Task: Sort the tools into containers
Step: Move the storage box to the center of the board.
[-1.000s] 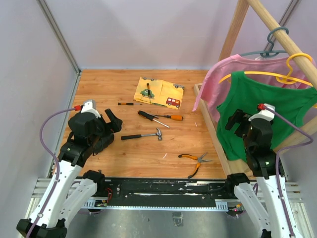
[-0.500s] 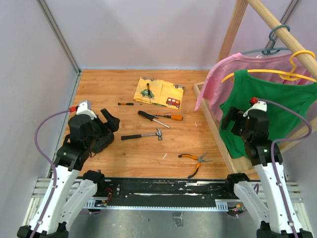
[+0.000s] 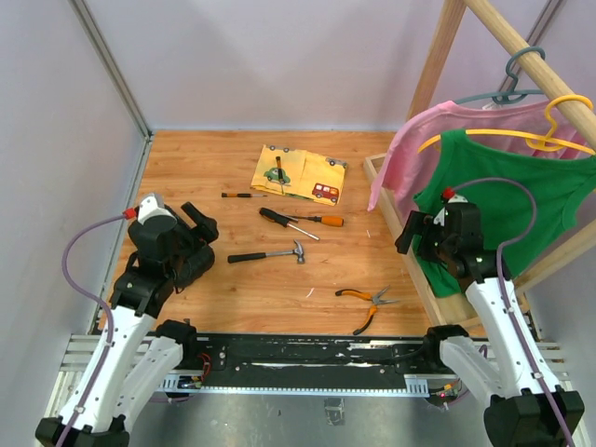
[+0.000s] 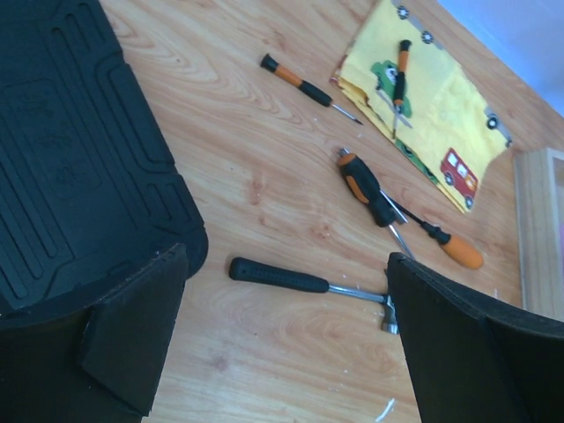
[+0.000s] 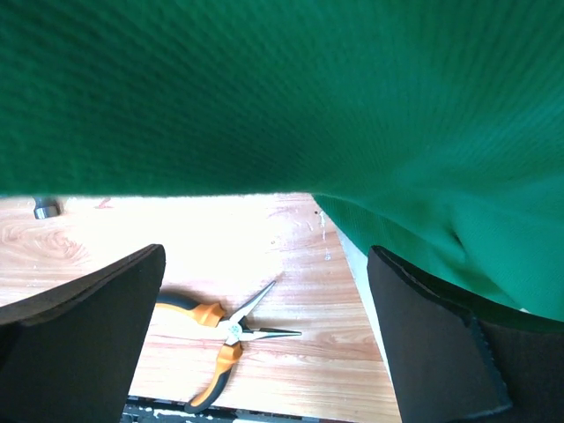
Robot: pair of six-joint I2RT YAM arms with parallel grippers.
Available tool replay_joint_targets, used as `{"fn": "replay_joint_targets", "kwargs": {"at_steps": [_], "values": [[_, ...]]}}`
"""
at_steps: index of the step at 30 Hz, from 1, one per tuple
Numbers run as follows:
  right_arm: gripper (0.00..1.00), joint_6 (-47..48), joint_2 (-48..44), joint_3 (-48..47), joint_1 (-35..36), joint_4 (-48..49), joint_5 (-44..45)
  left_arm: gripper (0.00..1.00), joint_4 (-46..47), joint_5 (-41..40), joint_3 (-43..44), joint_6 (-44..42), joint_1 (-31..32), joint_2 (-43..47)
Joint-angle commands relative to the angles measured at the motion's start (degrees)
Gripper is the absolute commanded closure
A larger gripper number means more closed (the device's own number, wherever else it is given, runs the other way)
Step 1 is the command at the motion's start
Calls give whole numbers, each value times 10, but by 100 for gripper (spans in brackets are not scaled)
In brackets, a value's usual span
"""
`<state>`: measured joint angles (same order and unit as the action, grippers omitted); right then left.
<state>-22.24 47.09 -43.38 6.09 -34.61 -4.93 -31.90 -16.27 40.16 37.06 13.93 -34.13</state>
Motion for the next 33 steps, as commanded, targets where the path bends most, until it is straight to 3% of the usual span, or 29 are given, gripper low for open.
{"fn": "replay_joint_targets", "kwargs": {"at_steps": [1,10,19,26,33], "values": [[1,-6,-2,5,16,16,12,1,33,-67,-7,17,-5,-44],[1,-56,-28,28,262,57,207,1,46,-146,-17,40,-8,-70],[1,-63,3,40,464,139,299,1,47,-143,-20,42,-75,-126],[1,10,68,36,541,227,230,1,56,-163,-17,63,-132,-142],[1,27,141,-14,553,253,150,1,82,-175,-41,88,-210,-153]]}}
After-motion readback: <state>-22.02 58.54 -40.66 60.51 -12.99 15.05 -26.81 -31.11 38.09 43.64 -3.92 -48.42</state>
